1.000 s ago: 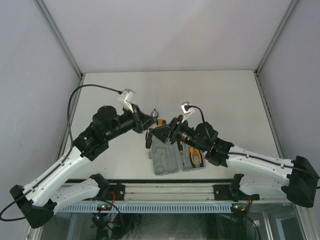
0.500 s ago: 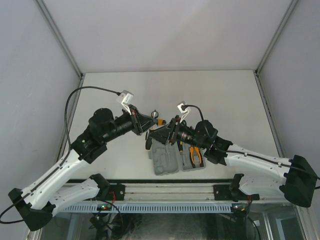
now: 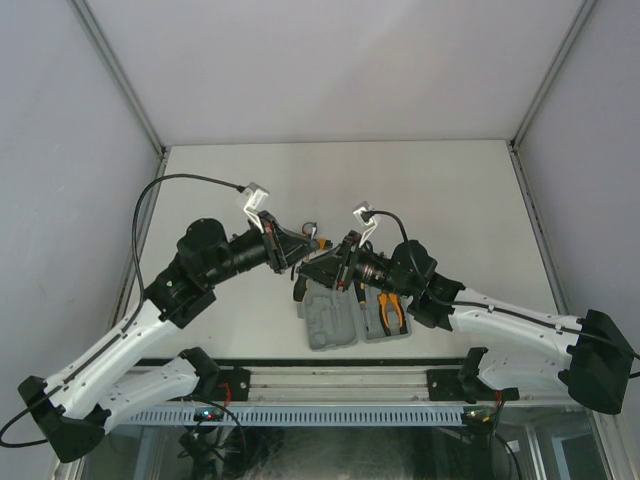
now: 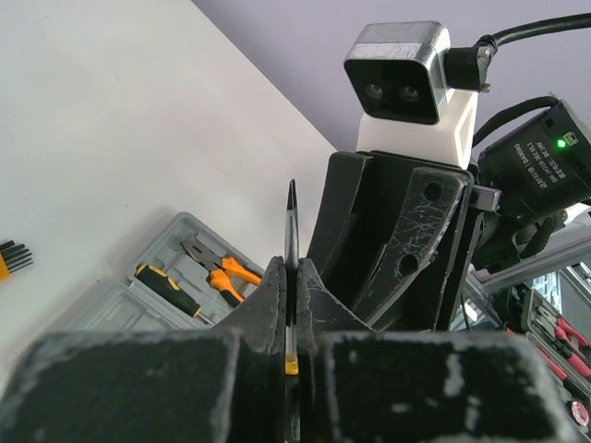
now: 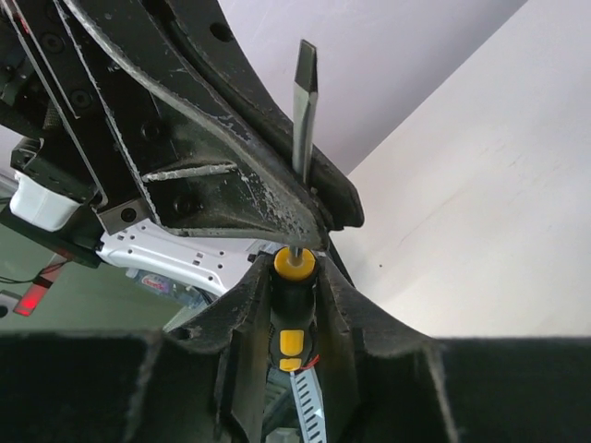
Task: Sort the tools into containers
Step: Adjust the screwdriver, then place the screwdriver in the storage box.
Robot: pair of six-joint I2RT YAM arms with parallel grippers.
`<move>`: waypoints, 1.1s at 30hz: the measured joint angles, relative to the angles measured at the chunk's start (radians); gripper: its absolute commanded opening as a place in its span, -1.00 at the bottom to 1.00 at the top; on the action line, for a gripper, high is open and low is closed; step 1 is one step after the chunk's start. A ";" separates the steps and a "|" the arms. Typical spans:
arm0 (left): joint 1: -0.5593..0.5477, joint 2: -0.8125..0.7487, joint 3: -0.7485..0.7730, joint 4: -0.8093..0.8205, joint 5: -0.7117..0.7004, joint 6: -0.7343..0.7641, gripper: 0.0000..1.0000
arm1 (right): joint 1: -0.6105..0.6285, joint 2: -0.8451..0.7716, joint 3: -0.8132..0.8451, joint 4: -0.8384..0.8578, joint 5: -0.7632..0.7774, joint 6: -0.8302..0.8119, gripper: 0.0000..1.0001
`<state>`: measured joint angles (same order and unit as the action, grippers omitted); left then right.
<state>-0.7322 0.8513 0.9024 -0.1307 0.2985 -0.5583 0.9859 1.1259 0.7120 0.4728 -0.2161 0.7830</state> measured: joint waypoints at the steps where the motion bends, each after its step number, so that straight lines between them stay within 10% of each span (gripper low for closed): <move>1: 0.000 -0.001 -0.003 0.004 0.003 0.000 -0.88 | 0.000 0.000 0.000 0.000 -0.002 -0.002 -0.70; 12: 0.002 -0.013 -0.006 0.018 0.000 -0.006 0.17 | -0.002 -0.018 0.000 -0.092 0.047 -0.027 -1.00; 33: 0.082 -0.045 -0.006 -0.286 -0.323 0.022 0.29 | -0.063 -0.142 0.048 -0.902 0.404 -0.142 -1.00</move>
<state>-0.6502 0.8066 0.8967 -0.4171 -0.0246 -0.5365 0.9230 0.9836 0.7597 -0.4290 0.1883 0.6407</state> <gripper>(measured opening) 0.638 0.186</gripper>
